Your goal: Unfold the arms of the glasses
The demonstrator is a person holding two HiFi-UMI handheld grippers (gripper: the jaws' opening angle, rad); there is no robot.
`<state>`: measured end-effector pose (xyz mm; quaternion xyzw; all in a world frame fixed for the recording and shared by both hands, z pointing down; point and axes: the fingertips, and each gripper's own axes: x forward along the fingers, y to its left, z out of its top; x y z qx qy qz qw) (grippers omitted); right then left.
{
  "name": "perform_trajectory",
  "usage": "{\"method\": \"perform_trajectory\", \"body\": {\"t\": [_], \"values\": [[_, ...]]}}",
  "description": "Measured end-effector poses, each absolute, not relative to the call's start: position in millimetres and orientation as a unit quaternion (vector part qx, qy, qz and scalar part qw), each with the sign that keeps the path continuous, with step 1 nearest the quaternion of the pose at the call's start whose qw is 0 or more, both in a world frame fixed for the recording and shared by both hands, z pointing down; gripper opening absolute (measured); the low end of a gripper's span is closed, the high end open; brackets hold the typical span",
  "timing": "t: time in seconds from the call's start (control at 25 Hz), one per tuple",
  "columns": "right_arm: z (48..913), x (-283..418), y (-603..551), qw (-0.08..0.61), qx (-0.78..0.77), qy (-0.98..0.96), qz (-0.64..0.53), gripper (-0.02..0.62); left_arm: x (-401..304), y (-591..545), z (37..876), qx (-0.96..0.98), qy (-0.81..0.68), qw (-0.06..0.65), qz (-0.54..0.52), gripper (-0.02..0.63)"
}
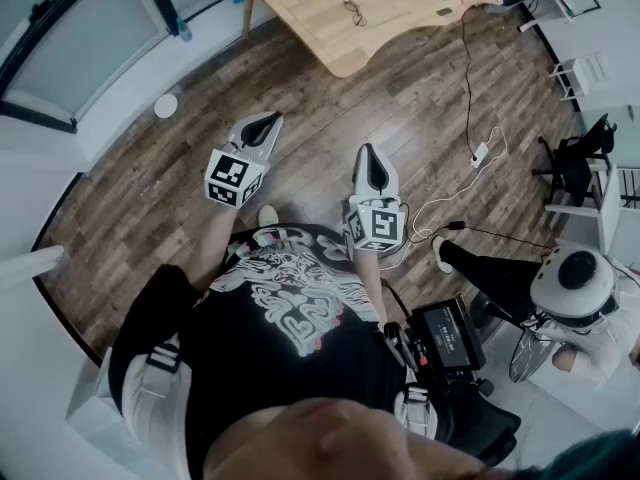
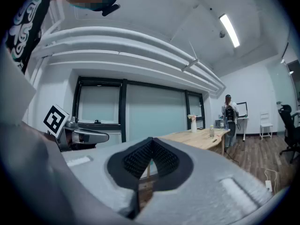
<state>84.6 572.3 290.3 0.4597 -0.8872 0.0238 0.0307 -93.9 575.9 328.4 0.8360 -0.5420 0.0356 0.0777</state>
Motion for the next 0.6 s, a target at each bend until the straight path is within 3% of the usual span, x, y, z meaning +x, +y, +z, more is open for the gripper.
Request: {"method": "perform_trajectory", "body": {"t": [0.6], "values": [[289, 69, 586, 0.031, 0.460, -0.887, 0.028, -0.002, -110, 587, 332, 0.847, -0.524, 0.077, 0.043, -0.011]]}}
